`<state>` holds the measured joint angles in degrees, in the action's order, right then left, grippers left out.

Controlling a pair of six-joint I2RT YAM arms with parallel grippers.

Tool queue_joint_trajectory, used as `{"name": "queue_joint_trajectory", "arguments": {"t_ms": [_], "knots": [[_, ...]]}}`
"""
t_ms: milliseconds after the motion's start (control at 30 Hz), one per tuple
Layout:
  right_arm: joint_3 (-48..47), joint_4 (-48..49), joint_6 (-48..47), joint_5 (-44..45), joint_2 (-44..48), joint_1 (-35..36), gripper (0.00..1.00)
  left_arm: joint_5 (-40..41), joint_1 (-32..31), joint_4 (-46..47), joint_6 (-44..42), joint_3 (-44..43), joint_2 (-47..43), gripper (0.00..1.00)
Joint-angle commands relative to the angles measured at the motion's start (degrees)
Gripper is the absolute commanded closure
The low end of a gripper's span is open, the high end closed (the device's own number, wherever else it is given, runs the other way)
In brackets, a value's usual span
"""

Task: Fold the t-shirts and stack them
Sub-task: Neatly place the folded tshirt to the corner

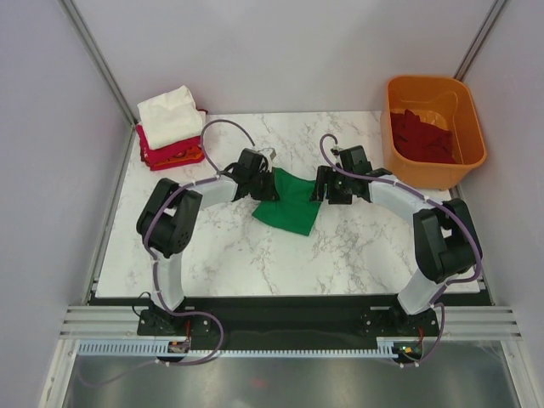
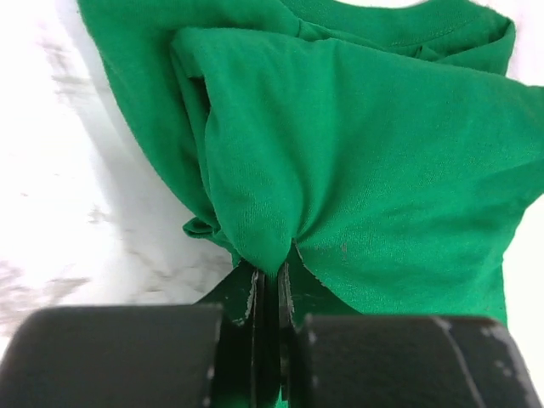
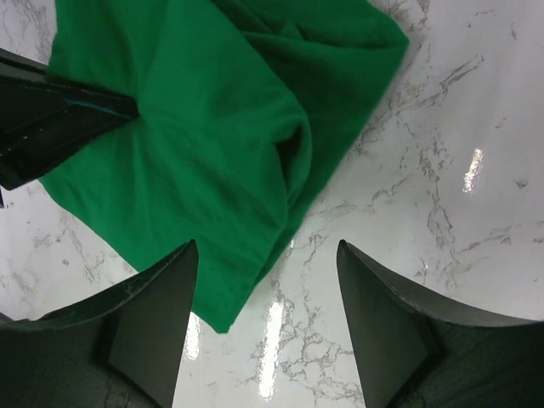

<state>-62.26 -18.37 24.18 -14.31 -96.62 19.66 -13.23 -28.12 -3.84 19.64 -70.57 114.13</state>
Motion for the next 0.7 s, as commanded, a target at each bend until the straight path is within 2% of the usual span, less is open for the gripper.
{"name": "queue_joint_trajectory", "arguments": {"t_ms": [0,67,267,300,667], "knots": [[0.1,1.8,-0.2,-1.3,0.0,0.2,0.26,-2.9,0.1,-7.2,1.1,0.9,3.5,0.98],[0.1,1.8,-0.2,-1.3,0.3,0.2,0.26,-5.5,0.9,-7.2,1.6,0.0,1.8,0.98],[0.0,1.8,0.0,-1.0,2.4,0.1,0.26,-5.5,5.2,-7.2,1.6,-6.7,-2.5,0.98],[-0.1,1.9,0.2,-1.2,2.9,0.2,0.26,-10.6,5.9,-10.8,1.1,-9.6,-2.7,0.98],[1.2,3.3,0.7,-3.7,5.8,0.1,0.26,-11.6,16.1,-27.6,-6.2,-34.0,4.8,0.98]]}}
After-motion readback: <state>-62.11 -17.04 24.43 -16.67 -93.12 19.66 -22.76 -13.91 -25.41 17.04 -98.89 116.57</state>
